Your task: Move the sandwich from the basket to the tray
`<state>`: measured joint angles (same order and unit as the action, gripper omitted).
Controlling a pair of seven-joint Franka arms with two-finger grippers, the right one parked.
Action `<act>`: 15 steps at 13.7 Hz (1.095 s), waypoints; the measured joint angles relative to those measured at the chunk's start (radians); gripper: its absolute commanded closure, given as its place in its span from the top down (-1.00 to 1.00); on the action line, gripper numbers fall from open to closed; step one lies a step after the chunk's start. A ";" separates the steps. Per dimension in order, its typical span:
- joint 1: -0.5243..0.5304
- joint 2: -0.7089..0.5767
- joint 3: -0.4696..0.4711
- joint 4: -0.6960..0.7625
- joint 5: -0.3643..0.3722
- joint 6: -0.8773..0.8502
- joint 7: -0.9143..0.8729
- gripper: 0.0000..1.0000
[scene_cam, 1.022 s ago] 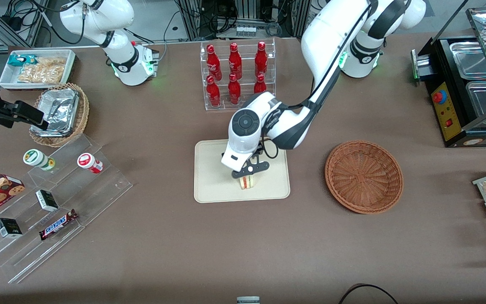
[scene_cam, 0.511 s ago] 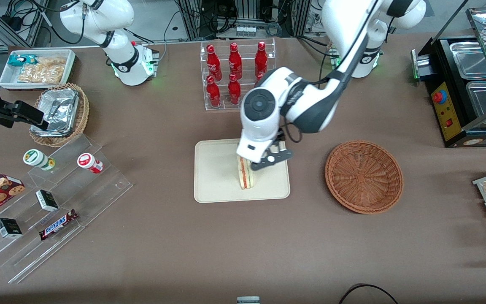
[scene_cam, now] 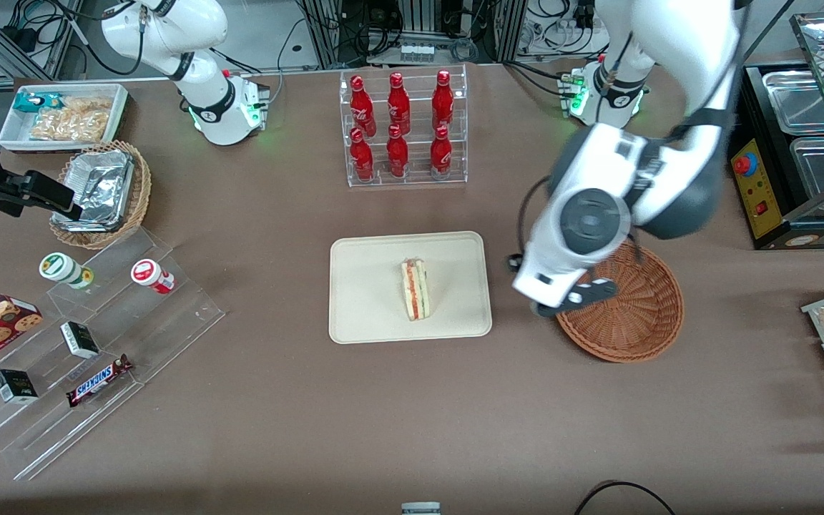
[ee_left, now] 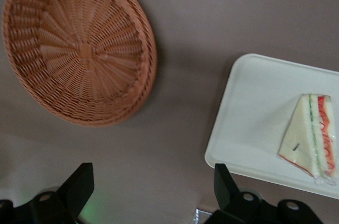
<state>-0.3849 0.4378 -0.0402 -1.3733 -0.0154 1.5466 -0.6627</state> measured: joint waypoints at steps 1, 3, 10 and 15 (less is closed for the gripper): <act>0.032 -0.011 0.000 -0.001 0.000 -0.016 0.046 1.00; 0.091 -0.035 0.001 -0.002 0.000 -0.039 0.152 1.00; 0.298 -0.134 0.002 -0.008 0.001 -0.115 0.507 1.00; 0.357 -0.191 0.002 -0.009 0.001 -0.154 0.630 1.00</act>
<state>-0.0279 0.2469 -0.0387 -1.3821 -0.0144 1.3931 -0.0326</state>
